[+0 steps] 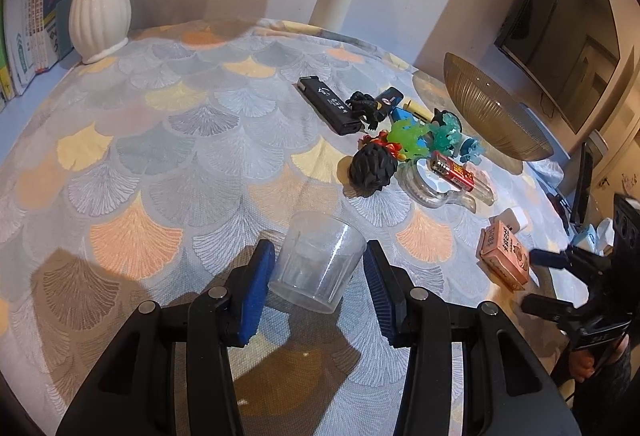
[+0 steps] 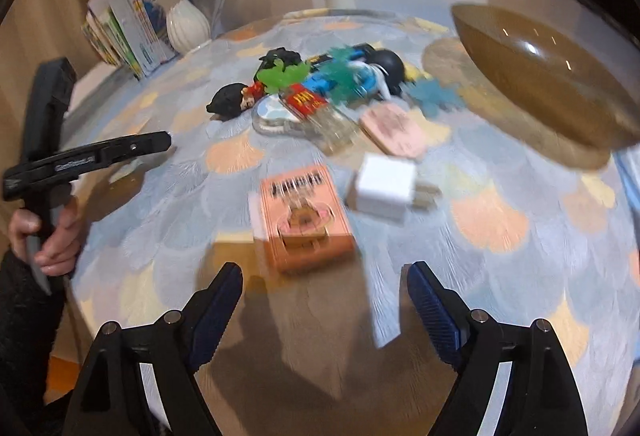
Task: Organize rigid objects
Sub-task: 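Grasp the clear cup with the left tool while the right tool grasps the pink snack box, then carry both items over the amber bowl and open both tools to drop them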
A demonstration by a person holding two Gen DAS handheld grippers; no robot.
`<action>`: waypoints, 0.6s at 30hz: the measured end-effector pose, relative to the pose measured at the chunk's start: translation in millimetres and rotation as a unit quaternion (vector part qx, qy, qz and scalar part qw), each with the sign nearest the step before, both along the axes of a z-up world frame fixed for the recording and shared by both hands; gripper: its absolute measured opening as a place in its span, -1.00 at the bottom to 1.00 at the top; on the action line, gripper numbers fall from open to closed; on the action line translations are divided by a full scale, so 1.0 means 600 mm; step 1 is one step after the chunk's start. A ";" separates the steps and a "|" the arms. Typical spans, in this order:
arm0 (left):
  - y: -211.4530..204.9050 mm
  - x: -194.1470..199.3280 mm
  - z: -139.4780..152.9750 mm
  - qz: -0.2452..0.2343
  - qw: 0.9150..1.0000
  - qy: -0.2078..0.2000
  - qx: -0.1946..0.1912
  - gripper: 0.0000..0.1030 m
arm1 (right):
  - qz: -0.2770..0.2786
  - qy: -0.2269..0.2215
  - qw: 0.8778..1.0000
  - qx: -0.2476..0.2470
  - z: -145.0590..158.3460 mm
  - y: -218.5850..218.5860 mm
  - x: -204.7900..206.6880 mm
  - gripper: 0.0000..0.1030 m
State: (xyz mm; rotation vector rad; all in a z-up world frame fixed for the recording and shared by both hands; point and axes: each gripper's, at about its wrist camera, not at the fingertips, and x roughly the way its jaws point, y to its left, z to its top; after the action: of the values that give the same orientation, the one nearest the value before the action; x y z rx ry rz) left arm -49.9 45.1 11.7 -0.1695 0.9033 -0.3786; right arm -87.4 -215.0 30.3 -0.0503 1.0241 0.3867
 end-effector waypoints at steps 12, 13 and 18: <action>-0.031 -0.010 0.000 -0.004 0.997 -0.012 0.070 -0.21 | 0.034 -0.031 0.998 -0.047 0.001 0.076 0.002 -0.21; -0.035 -0.010 0.000 -0.003 0.997 -0.014 0.080 -0.31 | 0.034 -0.028 0.998 -0.037 0.002 0.071 0.000 -0.21; -0.049 -0.016 0.010 0.005 0.993 -0.036 0.109 -0.35 | 0.006 -0.048 0.999 0.006 0.044 0.025 -0.002 -0.22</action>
State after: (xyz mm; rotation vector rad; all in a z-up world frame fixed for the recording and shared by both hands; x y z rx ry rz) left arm -59.5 15.9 17.6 0.0400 0.8654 -0.2724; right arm -88.7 -200.2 57.0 -0.0637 0.9261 0.3986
